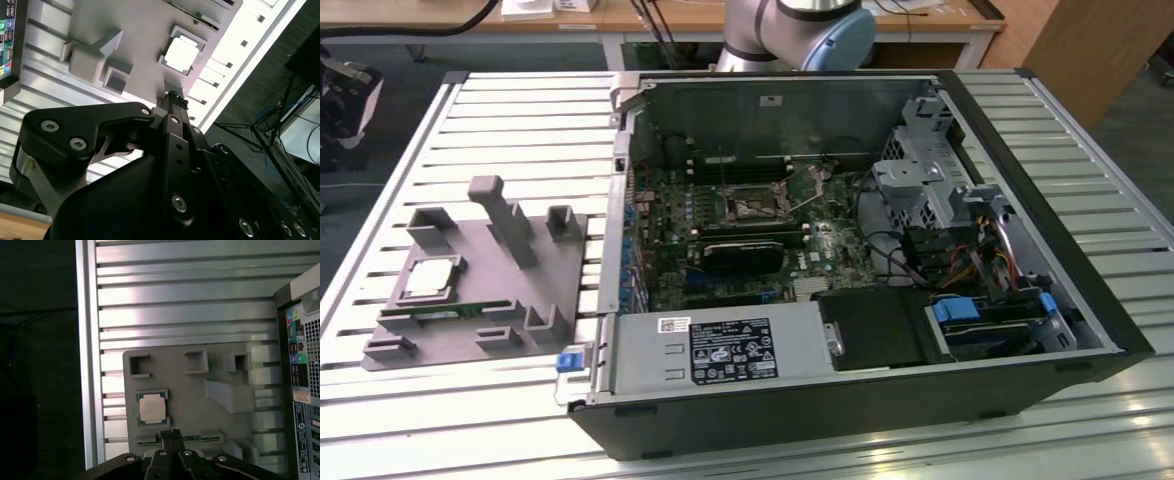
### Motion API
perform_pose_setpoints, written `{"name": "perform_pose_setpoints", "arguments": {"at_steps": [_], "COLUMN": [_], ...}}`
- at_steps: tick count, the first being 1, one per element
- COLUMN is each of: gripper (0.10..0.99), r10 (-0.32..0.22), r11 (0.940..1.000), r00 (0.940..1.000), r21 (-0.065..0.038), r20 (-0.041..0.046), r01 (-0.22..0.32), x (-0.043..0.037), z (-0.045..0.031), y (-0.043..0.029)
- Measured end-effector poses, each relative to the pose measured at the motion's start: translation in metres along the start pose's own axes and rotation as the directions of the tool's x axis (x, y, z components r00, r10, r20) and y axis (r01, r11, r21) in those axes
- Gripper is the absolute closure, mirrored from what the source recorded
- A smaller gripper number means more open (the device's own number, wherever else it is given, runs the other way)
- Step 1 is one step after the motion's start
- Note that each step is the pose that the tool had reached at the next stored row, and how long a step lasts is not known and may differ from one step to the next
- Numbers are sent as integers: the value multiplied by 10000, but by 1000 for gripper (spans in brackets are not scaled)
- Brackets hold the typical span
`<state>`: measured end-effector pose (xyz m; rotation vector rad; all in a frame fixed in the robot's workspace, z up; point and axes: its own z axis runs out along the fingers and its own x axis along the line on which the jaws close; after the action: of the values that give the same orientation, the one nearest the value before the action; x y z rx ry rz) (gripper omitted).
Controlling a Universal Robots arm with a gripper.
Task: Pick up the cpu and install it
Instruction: 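Reach for the cpu, then pick up the cpu and move it towards the insertion slot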
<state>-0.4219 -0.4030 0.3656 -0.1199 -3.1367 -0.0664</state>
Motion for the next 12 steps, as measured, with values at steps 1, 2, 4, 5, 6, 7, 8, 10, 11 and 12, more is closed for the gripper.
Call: {"name": "perform_pose_setpoints", "arguments": {"at_steps": [1, 2, 4, 5, 6, 7, 8, 10, 11, 12], "gripper": [980, 980, 980, 980, 980, 980, 980, 980, 980, 980], "r10": [0, -1, -1, 0, -1, -1, -1, -3, -4, -4], "r11": [10000, 10000, 10000, 10000, 10000, 10000, 10000, 10000, 10000, 10000], "r00": [10000, 10000, 10000, 10000, 10000, 10000, 10000, 10000, 10000, 10000], "r21": [-1, 0, 0, -1, 0, 0, 0, -2, 0, 0], "r20": [1, 0, -1, 1, 0, 0, 1, 3, 0, -1], "r01": [0, 1, 1, 0, 1, 1, 1, 3, 4, 4], "x": [20, 34, 68, 87, 106, 129, 142, 150, 150, 151], "z": [2, 3, 5, 7, 8, 10, 12, 21, 25, 29], "y": [-2, -3, -6, -7, -9, -11, -12, -13, -13, -14]}}
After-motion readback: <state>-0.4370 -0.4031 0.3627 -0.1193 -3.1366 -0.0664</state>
